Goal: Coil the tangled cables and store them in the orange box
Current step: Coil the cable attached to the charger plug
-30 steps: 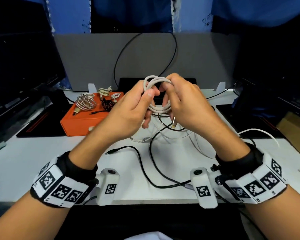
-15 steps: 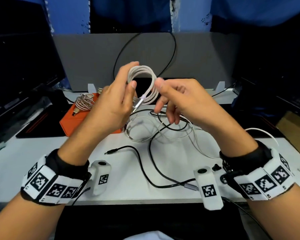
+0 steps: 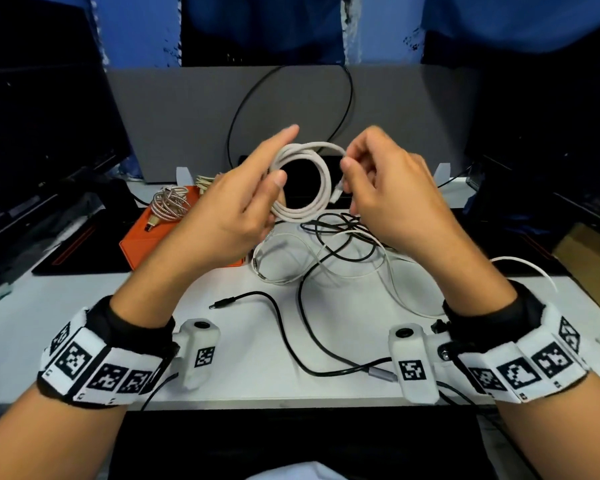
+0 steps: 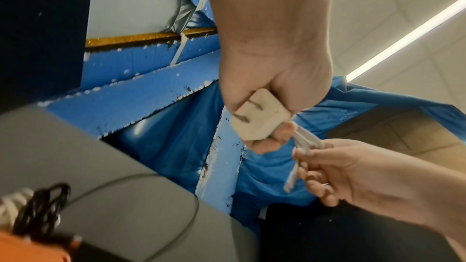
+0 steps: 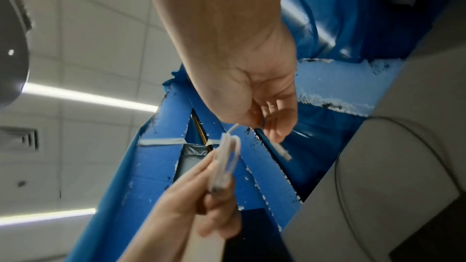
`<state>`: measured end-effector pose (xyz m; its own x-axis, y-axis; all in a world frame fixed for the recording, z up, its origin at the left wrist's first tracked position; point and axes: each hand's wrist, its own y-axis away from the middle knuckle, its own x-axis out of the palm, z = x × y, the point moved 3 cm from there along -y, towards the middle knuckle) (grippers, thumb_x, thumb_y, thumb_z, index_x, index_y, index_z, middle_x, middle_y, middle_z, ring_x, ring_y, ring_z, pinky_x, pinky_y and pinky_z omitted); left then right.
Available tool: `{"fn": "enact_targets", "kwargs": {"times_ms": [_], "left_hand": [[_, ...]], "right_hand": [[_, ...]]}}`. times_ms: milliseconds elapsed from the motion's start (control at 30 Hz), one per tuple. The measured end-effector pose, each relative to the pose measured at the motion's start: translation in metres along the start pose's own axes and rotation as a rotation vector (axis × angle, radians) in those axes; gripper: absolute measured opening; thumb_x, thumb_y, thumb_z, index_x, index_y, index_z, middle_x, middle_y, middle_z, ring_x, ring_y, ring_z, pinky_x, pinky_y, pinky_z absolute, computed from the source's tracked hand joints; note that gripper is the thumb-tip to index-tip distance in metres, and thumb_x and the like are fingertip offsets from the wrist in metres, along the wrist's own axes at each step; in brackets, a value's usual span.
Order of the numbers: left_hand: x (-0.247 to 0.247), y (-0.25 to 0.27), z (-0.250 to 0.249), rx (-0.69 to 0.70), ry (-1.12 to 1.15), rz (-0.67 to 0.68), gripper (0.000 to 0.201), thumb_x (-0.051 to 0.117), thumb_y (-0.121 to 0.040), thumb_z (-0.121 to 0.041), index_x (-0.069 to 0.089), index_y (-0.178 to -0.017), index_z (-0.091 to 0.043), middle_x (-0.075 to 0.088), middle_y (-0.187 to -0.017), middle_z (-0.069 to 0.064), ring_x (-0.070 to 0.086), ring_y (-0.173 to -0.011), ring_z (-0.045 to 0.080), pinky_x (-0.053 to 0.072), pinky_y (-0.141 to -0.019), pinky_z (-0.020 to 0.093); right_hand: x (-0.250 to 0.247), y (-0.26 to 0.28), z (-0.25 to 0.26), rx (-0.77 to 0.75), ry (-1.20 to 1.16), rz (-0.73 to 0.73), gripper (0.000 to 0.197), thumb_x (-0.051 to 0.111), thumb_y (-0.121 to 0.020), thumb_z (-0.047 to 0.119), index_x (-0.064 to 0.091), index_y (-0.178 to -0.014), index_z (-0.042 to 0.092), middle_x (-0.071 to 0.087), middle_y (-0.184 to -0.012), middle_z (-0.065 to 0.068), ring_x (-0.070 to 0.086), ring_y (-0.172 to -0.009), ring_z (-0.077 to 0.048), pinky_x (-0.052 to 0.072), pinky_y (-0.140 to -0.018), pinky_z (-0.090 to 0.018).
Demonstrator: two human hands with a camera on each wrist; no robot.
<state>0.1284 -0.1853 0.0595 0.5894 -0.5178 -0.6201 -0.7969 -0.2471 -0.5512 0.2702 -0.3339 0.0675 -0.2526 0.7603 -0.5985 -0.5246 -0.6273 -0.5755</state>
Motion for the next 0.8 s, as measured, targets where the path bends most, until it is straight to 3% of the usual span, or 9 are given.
{"fn": "enact_targets", "kwargs": {"times_ms": [67,133,267,367,433,533,633,733,800], "left_hand": [[0.006,-0.001,-0.001,-0.002,0.229,0.046,0.047,0.039,-0.108,-0.025,0.037,-0.155,-0.025,0.050,-0.075,0.008,0.049,-0.059,0.018,0.046,-0.049,0.034],[0.009,-0.002,-0.003,-0.010,0.306,0.059,0.045,0.038,-0.108,-0.021,0.039,-0.153,-0.018,0.048,-0.077,0.008,0.047,-0.059,0.016,0.045,-0.049,0.030],[0.010,-0.002,-0.004,0.010,0.351,0.074,0.044,0.037,-0.110,-0.019,0.039,-0.154,-0.019,0.051,-0.079,0.012,0.046,-0.057,0.022,0.045,-0.050,0.034],[0.009,-0.001,-0.006,0.023,0.277,0.041,0.043,0.038,-0.110,-0.021,0.038,-0.153,-0.021,0.058,-0.084,0.015,0.051,-0.055,0.022,0.047,-0.051,0.035],[0.005,0.000,-0.007,0.021,0.145,-0.039,0.041,0.038,-0.110,-0.022,0.040,-0.152,-0.022,0.065,-0.101,0.020,0.060,-0.064,0.025,0.050,-0.057,0.037],[-0.002,0.002,-0.008,0.016,-0.075,-0.173,0.040,0.039,-0.111,-0.022,0.043,-0.150,-0.023,0.070,-0.113,0.000,0.066,-0.093,0.013,0.051,-0.083,0.032],[0.000,0.003,-0.009,0.001,-0.168,-0.202,0.040,0.039,-0.111,-0.027,0.042,-0.151,-0.027,0.071,-0.087,-0.004,0.067,-0.074,0.012,0.050,-0.071,0.036],[0.005,0.004,-0.010,0.006,-0.174,-0.194,0.039,0.039,-0.110,-0.027,0.042,-0.149,-0.027,0.068,-0.078,0.000,0.063,-0.068,0.016,0.047,-0.066,0.040],[0.008,0.004,-0.009,0.004,-0.191,-0.188,0.039,0.039,-0.111,-0.029,0.040,-0.150,-0.028,0.066,-0.073,-0.002,0.062,-0.065,0.015,0.048,-0.066,0.043]], "right_hand": [[0.003,0.000,-0.001,0.004,-0.039,-0.040,0.011,0.046,-0.109,0.024,0.051,-0.102,0.017,0.067,-0.082,0.007,0.067,-0.072,-0.014,0.057,-0.072,-0.046],[0.005,-0.002,0.000,0.056,-0.309,-0.020,0.012,0.046,-0.110,0.019,0.051,-0.100,0.014,0.068,-0.078,0.006,0.068,-0.066,-0.015,0.062,-0.068,-0.047],[0.008,-0.002,0.008,0.159,-0.869,0.036,0.012,0.052,-0.107,0.008,0.056,-0.096,0.009,0.071,-0.080,-0.009,0.069,-0.067,-0.021,0.060,-0.063,-0.031],[0.019,0.002,0.010,0.293,-1.146,0.129,0.012,0.052,-0.106,0.004,0.060,-0.097,0.007,0.073,-0.080,-0.007,0.071,-0.072,-0.019,0.060,-0.069,-0.029],[0.028,0.007,0.014,0.379,-1.236,0.236,0.016,0.049,-0.106,0.005,0.062,-0.098,0.010,0.074,-0.082,-0.003,0.073,-0.086,-0.021,0.059,-0.084,-0.033],[0.035,0.012,0.022,0.437,-1.288,0.364,0.026,0.045,-0.109,0.028,0.064,-0.093,0.019,0.074,-0.083,0.003,0.066,-0.104,-0.022,0.051,-0.089,-0.033],[0.037,0.013,0.024,0.393,-1.217,0.356,0.036,0.049,-0.103,0.053,0.060,-0.092,0.021,0.063,-0.076,0.006,0.059,-0.084,-0.012,0.041,-0.085,-0.035],[0.039,0.013,0.021,0.252,-0.953,0.233,0.015,0.068,-0.099,0.025,0.056,-0.096,0.018,0.058,-0.079,0.004,0.054,-0.075,-0.007,0.045,-0.076,-0.025],[0.039,0.012,0.017,0.176,-0.767,0.172,0.011,0.068,-0.099,0.014,0.058,-0.104,0.015,0.061,-0.087,0.000,0.058,-0.079,-0.009,0.048,-0.075,-0.022]]}}
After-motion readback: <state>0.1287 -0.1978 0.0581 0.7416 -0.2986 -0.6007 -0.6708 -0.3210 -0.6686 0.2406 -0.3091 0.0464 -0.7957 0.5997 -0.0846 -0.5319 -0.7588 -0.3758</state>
